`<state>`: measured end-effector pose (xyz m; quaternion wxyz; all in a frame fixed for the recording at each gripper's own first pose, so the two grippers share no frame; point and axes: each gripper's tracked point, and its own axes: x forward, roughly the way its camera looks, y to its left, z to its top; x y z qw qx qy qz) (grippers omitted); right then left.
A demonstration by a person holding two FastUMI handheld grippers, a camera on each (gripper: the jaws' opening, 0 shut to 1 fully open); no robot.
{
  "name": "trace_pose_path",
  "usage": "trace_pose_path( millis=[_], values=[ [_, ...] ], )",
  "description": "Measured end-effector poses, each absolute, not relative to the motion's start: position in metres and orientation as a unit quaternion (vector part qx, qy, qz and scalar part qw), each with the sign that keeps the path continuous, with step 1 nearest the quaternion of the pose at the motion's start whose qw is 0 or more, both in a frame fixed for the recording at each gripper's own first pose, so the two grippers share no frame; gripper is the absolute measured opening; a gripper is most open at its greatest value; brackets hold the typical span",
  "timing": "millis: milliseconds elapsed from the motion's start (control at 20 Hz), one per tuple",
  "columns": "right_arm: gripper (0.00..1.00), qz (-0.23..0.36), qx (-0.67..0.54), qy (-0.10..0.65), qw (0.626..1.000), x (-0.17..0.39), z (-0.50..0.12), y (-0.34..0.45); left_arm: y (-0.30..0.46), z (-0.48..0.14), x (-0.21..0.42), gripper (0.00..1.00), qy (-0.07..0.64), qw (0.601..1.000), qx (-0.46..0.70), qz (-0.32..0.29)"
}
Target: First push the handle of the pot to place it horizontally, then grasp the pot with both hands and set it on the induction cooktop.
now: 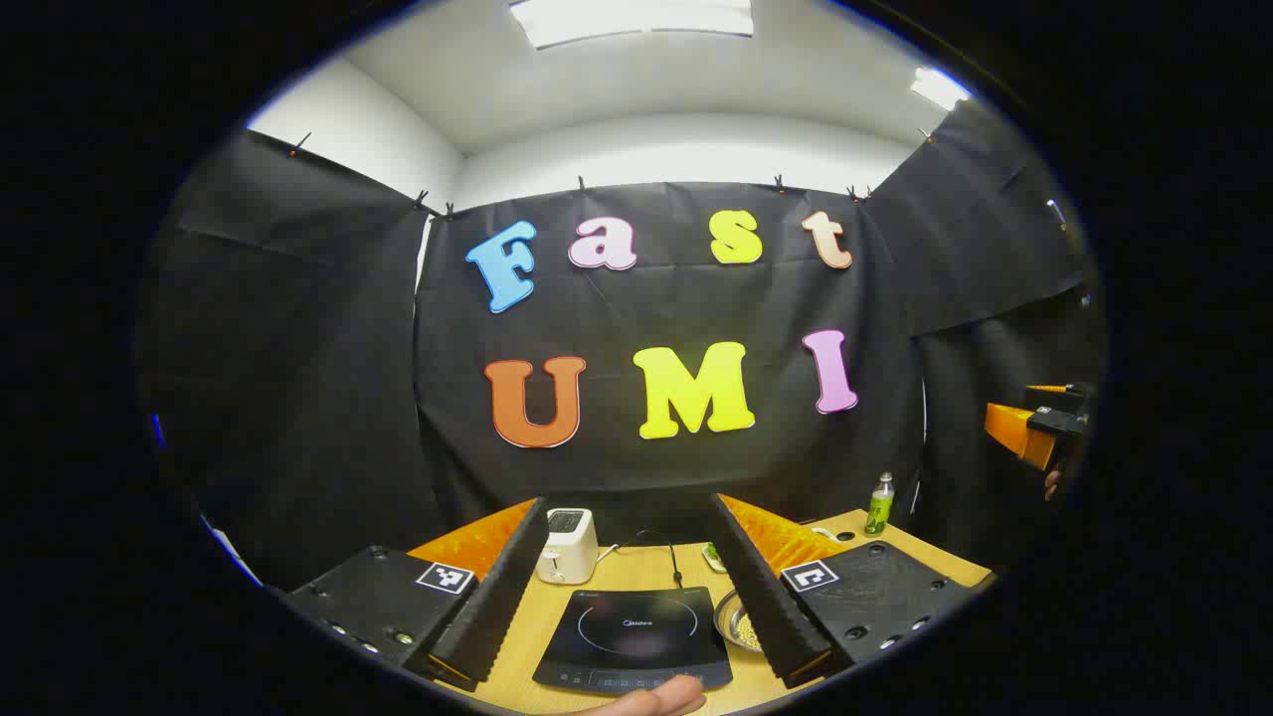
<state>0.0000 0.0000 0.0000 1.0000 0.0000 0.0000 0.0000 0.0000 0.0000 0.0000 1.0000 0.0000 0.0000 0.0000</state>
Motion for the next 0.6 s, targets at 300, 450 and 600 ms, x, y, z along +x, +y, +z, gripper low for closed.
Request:
trace_pose_path(
  millis=[300,450,600],
  values=[
    [1.00,-0.006,-0.006,-0.017,1.000,-0.003,0.004,-0.001,0.000,0.002,-0.004,0.96,-0.004,1.000,0.005,-0.012],
    [1.00,-0.003,-0.007,-0.010,1.000,0.001,-0.002,0.002,-0.001,0.003,-0.007,0.96,-0.012,1.000,0.000,-0.017],
    [0.99,-0.002,-0.007,-0.005,1.000,0.004,-0.007,0.004,0.002,0.001,-0.019,0.96,-0.015,1.000,-0.001,-0.012]
  ],
)
